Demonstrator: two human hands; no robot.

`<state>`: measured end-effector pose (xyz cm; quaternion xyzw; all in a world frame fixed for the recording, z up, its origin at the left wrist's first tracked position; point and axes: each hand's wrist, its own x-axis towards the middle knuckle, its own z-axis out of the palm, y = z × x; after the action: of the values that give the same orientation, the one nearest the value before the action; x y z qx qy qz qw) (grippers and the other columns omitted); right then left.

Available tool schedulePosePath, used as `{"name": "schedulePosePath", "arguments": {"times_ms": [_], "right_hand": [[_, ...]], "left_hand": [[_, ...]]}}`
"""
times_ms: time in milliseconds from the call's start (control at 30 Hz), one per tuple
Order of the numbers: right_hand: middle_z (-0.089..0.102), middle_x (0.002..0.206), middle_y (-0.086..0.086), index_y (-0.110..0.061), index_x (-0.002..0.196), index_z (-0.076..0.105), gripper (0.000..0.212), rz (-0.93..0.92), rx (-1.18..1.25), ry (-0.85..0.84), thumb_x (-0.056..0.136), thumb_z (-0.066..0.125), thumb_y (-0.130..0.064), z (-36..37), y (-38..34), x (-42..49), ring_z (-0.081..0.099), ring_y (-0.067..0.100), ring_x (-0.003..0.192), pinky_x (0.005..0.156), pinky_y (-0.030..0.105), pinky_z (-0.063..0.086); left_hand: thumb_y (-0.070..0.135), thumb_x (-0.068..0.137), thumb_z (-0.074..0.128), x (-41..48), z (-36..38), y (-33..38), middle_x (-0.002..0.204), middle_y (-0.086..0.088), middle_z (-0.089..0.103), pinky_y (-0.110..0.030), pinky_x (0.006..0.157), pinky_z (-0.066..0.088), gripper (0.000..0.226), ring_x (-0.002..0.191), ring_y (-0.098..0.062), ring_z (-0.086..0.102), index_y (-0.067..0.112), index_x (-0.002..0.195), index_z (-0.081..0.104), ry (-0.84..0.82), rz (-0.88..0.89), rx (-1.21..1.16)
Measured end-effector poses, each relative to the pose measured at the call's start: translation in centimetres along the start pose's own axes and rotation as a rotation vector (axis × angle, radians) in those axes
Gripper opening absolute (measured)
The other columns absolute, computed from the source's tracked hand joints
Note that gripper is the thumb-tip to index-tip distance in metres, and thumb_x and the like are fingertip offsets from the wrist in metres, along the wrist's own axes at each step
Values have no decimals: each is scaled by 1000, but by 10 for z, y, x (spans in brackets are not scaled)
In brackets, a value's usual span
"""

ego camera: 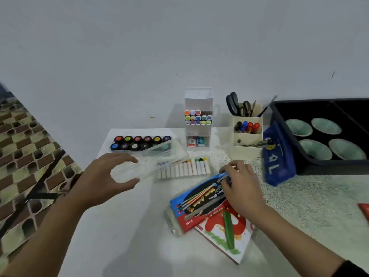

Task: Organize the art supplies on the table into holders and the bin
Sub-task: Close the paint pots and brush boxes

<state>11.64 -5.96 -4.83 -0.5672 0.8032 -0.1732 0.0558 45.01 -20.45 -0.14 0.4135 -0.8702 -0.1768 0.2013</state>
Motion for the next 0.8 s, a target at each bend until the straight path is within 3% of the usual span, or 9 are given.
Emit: {"name": "schedulePosePath", "arguments": {"times_ms": [167,233,333,433,567,667,733,800], "right_hand": [[59,106,-6,-21,116,64,22,-213,214,30,95,59,-20,5,-36,20,57,13,95,82,37,53],[57,118,-7,-23,128,57,31,-294,326,-8,97,58,-24,9,-55,38,55,9,105,89,34,52],[40,145,-6,-27,148,37,55,-389,364,-108,98,58,-39,16,-83,70,39,9,132,108,28,39],[23,158,-3,-28,156,23,75,-393,278,-170,95,62,-47,23,-105,105,21,14,145,119,34,27],[10,166,-1,-32,159,13,92,-281,205,-340,88,65,-58,40,-118,148,8,21,152,121,43,20],[14,166,1,-30,158,18,88,-258,171,-397,89,65,-57,56,-124,167,16,25,151,119,44,26],[25,159,1,-27,154,30,76,-258,204,-349,91,67,-48,64,-126,170,31,25,143,114,41,37],[31,152,-1,-26,150,37,69,-262,246,-302,91,69,-43,69,-126,171,42,21,134,107,36,44]], "left_hand": [[44,73,85,34,-12,-33,128,22,61,-26,100,41,49,125,0,51,42,119,66,-35,54,-18],[40,74,84,51,-21,-46,132,19,59,-22,106,38,51,127,0,51,42,121,65,-85,84,-23],[41,77,82,79,-28,-67,136,19,55,-33,111,37,51,123,-3,51,49,122,60,-186,96,11],[46,79,81,107,-28,-85,139,17,52,-40,110,34,46,118,-7,48,48,121,61,-260,100,56],[68,73,62,135,-27,-93,137,18,49,-27,103,22,50,109,10,36,47,118,61,-324,135,85],[54,80,74,145,-20,-110,136,20,49,-16,102,23,46,116,3,41,45,123,62,-370,106,64],[42,80,81,144,-14,-125,138,20,52,-10,104,29,50,123,-1,46,46,126,61,-389,64,7],[49,77,80,137,-9,-138,140,23,51,-22,113,31,53,132,5,41,48,126,60,-358,21,-39]]}}
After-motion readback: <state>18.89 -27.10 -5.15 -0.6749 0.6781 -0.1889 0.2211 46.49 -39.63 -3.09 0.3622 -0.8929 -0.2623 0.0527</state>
